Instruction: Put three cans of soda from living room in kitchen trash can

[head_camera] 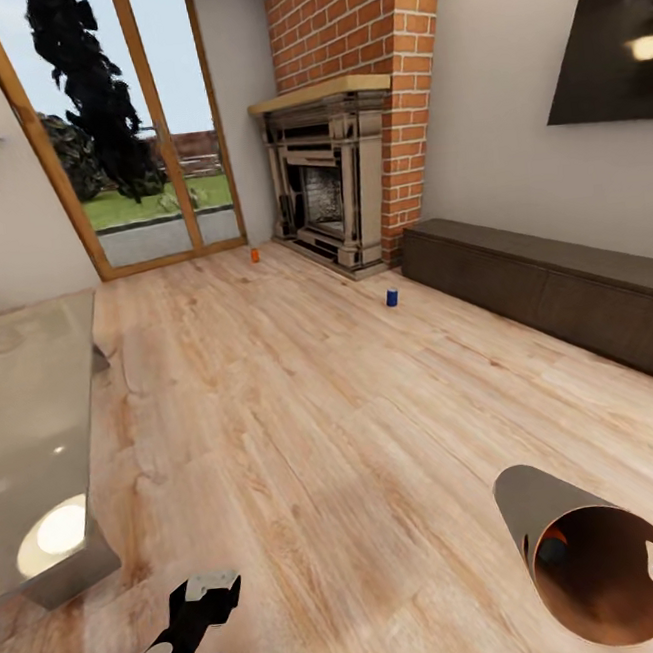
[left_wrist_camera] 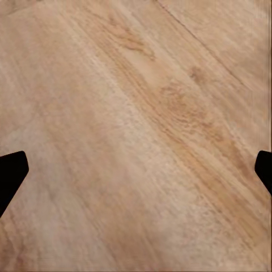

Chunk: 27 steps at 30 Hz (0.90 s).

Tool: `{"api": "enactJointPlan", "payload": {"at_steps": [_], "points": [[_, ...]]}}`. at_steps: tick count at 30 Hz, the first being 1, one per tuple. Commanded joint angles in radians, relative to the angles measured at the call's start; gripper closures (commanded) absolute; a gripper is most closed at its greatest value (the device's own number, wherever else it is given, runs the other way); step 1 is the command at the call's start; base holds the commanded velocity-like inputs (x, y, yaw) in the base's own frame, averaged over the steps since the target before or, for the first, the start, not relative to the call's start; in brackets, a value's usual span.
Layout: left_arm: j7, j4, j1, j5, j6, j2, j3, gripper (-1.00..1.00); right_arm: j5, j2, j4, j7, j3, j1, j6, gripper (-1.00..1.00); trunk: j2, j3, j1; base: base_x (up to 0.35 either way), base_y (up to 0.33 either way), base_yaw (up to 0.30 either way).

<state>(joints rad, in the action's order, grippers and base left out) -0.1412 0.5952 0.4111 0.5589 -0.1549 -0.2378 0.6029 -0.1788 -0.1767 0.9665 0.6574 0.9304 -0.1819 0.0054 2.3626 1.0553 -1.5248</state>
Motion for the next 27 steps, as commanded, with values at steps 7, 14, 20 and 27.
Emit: {"api": "enactJointPlan", "payload": {"at_steps": [7, 14, 20, 27], "points": [[-0.001, -0.002, 0.0, -0.063, 0.0, 0.01, -0.003, -1.0, 0.012, 0.0, 0.001, 0.004, -0.001, -0.001, 0.001, 1.0, 0.0, 0.003, 0.0, 0.271, -0.117, -0.107], [-0.001, -0.002, 0.0, -0.063, 0.0, 0.011, -0.004, -1.0, 0.012, 0.0, 0.001, 0.004, -0.001, -0.001, 0.001, 1.0, 0.0, 0.007, 0.0, 0.322, -0.008, -0.179], [-0.001, -0.002, 0.0, -0.063, 0.0, 0.011, -0.004, -1.0, 0.012, 0.001, 0.001, 0.005, -0.001, -0.001, 0.001, 1.0, 0.0, 0.007, 0.0, 0.324, -0.001, -0.033], [-0.001, -0.002, 0.0, -0.063, 0.0, 0.011, -0.004, -1.0, 0.012, 0.002, 0.001, 0.005, -0.001, -0.001, 0.001, 1.0, 0.0, 0.008, 0.0, 0.325, 0.0, -0.003]]}}
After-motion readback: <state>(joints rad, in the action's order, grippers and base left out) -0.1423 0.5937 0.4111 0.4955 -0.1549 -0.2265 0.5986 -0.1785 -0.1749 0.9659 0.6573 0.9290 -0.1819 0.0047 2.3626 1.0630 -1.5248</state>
